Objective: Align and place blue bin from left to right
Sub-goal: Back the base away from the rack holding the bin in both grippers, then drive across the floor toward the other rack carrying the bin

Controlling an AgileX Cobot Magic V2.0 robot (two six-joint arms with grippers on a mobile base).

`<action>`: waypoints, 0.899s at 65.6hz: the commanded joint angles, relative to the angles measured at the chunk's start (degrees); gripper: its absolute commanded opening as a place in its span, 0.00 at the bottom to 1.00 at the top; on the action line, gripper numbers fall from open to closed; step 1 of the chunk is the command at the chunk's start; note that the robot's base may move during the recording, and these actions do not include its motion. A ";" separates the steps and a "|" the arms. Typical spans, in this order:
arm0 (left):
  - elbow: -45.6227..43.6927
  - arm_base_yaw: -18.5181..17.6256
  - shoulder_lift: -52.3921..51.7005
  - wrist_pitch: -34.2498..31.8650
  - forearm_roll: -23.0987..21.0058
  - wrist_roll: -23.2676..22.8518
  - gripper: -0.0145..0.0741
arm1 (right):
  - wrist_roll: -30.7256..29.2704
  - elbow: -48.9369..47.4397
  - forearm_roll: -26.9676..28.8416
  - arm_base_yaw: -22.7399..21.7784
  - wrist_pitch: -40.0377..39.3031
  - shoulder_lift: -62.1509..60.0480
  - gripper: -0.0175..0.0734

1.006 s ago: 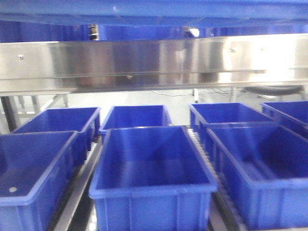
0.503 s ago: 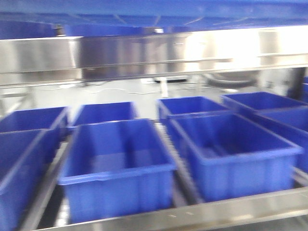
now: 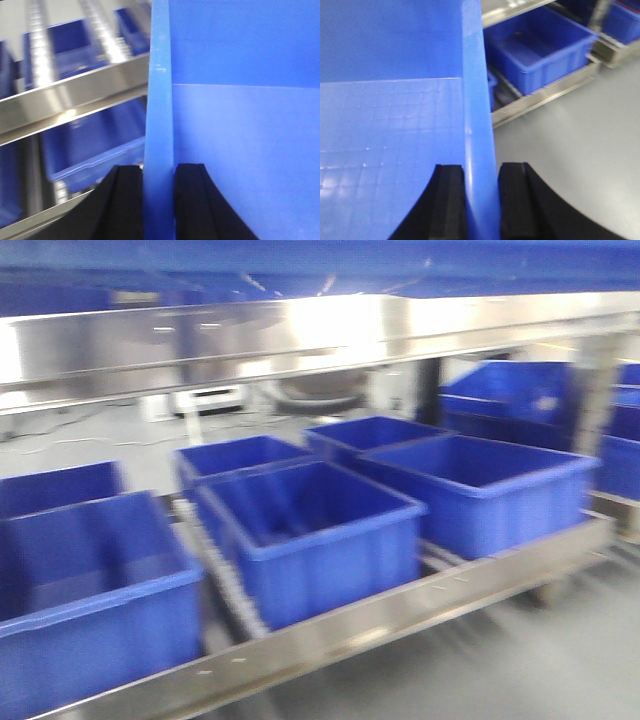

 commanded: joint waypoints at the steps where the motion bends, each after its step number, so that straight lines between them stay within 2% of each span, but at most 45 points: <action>1: -0.61 -1.63 -0.49 -5.88 -1.73 0.11 0.04 | 0.57 -0.59 -1.39 0.73 -10.71 -0.58 0.01; 59: -0.61 -1.63 -0.49 -5.88 -1.73 0.11 0.04 | 0.57 -0.59 -1.39 0.73 -10.71 -0.58 0.01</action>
